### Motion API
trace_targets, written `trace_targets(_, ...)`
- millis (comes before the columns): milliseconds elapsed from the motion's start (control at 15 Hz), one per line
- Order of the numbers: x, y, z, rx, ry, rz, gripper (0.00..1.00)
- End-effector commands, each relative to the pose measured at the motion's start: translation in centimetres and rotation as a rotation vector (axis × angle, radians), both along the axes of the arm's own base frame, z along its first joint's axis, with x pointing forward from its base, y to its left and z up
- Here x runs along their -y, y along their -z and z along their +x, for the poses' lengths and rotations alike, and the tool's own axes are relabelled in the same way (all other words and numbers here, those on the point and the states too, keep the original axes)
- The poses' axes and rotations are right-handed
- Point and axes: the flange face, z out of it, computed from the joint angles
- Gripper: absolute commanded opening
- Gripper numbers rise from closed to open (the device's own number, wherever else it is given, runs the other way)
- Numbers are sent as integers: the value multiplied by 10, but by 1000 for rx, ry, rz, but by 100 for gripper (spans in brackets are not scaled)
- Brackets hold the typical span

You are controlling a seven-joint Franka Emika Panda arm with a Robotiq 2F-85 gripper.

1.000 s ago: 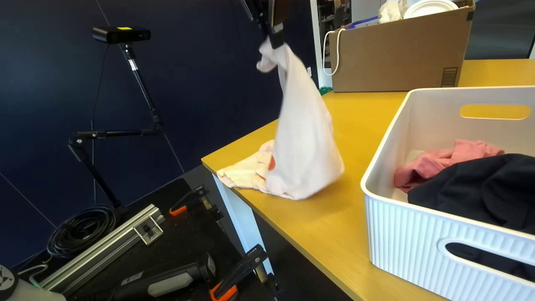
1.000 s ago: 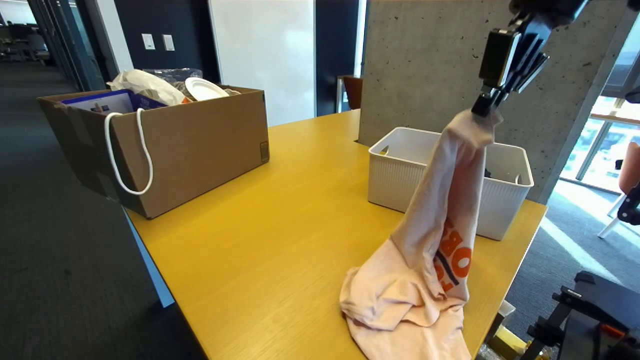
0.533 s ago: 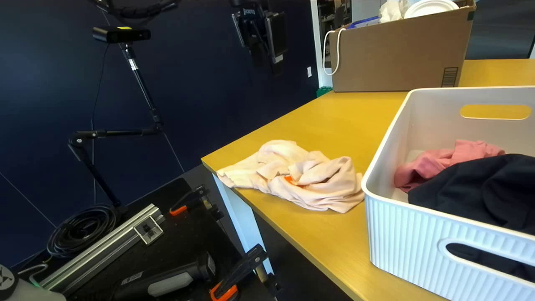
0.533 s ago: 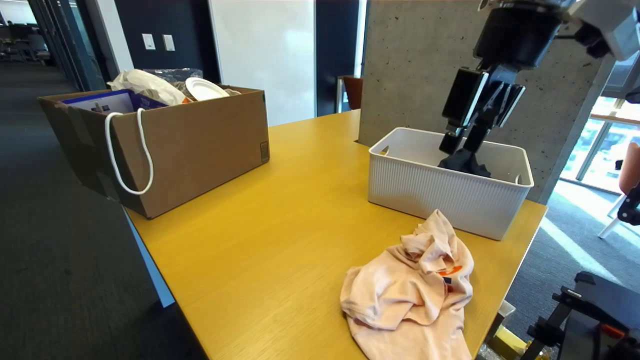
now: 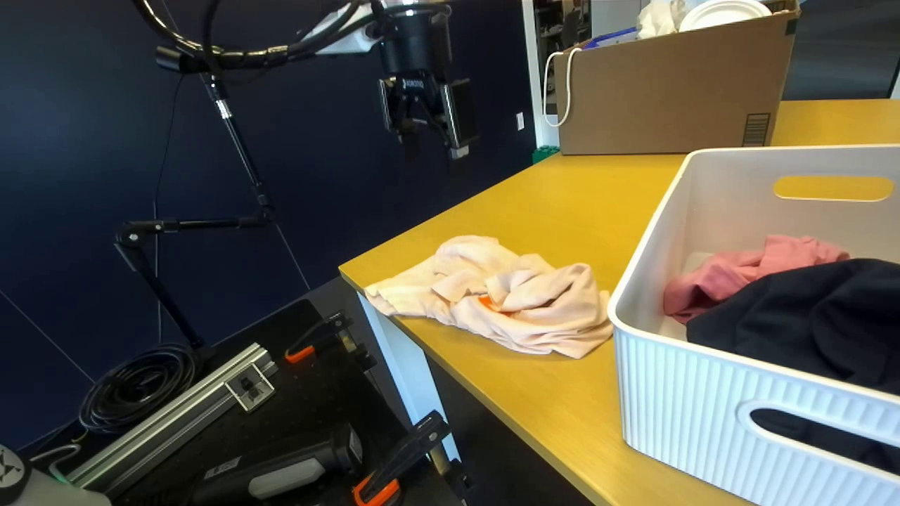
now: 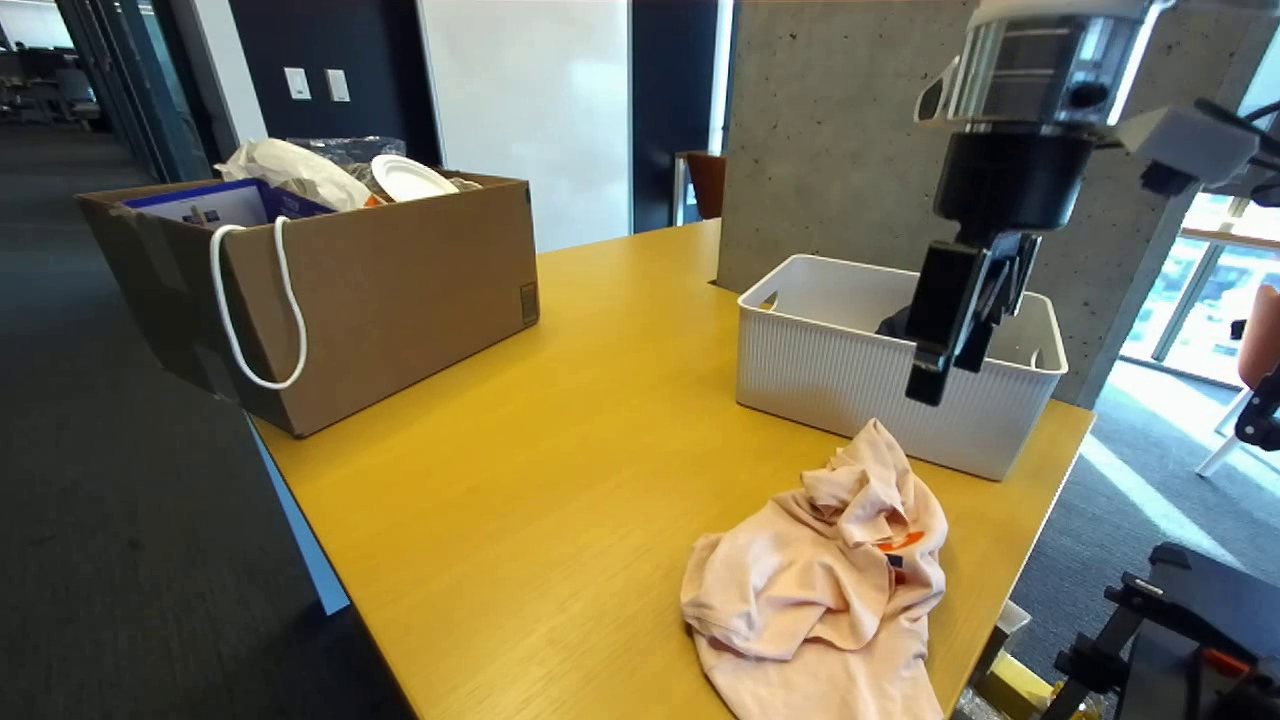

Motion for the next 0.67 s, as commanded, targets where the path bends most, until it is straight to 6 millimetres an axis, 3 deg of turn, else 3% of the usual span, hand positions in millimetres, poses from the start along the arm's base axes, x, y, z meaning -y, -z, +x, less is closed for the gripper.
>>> trace_targets(0, 13, 41, -3, -120, -103, -113, 100)
trace_targets(267, -1, 82, 4, -167, -254, -285, 100)
trace_targets(600, -46, 127, 9, -213, -507, -442, 100)
